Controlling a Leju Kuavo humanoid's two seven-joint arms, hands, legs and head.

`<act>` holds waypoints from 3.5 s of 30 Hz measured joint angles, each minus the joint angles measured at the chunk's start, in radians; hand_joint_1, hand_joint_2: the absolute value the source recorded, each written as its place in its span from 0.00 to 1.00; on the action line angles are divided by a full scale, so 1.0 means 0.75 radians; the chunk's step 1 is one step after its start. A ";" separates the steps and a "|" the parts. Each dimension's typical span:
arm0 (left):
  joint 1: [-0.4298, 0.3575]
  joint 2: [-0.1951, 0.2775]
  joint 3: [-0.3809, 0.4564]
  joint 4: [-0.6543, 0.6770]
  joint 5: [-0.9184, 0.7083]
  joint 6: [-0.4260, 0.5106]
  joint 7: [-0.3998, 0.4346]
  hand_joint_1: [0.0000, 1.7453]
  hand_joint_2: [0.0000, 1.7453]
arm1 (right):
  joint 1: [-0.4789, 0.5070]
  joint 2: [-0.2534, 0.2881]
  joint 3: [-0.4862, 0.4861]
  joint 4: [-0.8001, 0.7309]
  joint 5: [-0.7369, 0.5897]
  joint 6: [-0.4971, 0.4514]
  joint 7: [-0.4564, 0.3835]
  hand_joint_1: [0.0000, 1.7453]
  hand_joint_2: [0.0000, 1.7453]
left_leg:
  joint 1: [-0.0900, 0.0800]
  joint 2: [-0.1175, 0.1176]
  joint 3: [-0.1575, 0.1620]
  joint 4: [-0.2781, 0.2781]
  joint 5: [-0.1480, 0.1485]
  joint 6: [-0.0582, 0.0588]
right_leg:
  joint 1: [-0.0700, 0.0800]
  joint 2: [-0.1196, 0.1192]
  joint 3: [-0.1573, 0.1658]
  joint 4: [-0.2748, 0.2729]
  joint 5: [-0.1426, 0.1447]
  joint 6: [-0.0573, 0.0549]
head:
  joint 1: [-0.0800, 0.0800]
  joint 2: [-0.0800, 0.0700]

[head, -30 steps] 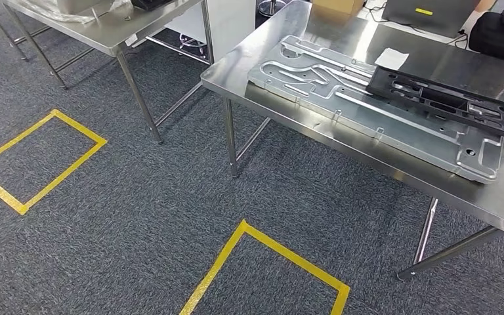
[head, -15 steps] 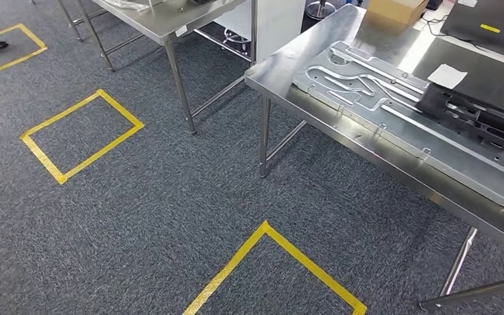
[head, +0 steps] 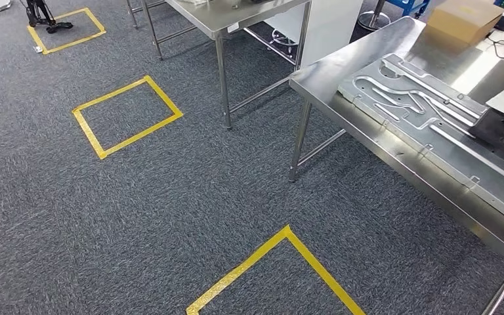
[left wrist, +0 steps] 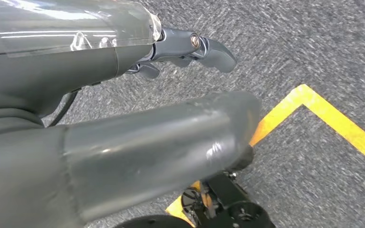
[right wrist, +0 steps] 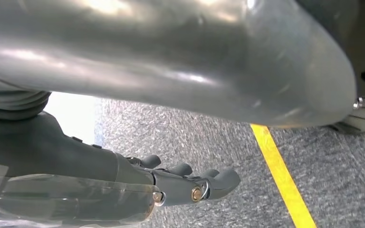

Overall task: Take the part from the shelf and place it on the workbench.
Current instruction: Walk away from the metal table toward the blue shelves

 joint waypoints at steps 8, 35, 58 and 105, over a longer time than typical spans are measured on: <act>-0.001 -0.004 0.007 0.000 -0.002 -0.007 0.002 0.00 0.00 | 0.007 -0.004 0.000 0.000 0.017 -0.015 0.016 0.00 0.00 | 0.003 -0.097 -0.010 -0.018 0.027 0.048 | -0.011 0.139 -0.180 0.381 -0.189 0.028 | 0.012 0.000; 0.001 -0.019 0.030 0.000 -0.016 -0.016 0.006 0.00 0.00 | 0.010 -0.013 -0.003 -0.001 0.029 -0.052 0.004 0.00 0.00 | 0.002 -0.040 -0.003 -0.013 0.017 0.038 | -0.003 0.081 -0.045 0.132 -0.102 0.018 | 0.014 0.000; -0.003 -0.022 0.031 0.000 -0.039 -0.014 0.001 0.00 0.00 | 0.020 -0.017 -0.010 -0.001 0.034 -0.034 -0.016 0.00 0.00 | 0.002 -0.004 -0.046 0.106 -0.029 -0.028 | -0.003 0.028 -0.022 0.017 0.002 -0.032 | 0.002 0.000; -0.006 -0.022 0.031 0.000 -0.047 -0.012 0.010 0.00 0.00 | 0.021 -0.029 -0.040 -0.003 0.044 -0.057 0.003 0.00 0.00 | -0.008 -0.186 0.005 -0.015 0.026 0.026 | -0.015 0.233 -0.060 0.060 0.019 0.005 | 0.018 0.000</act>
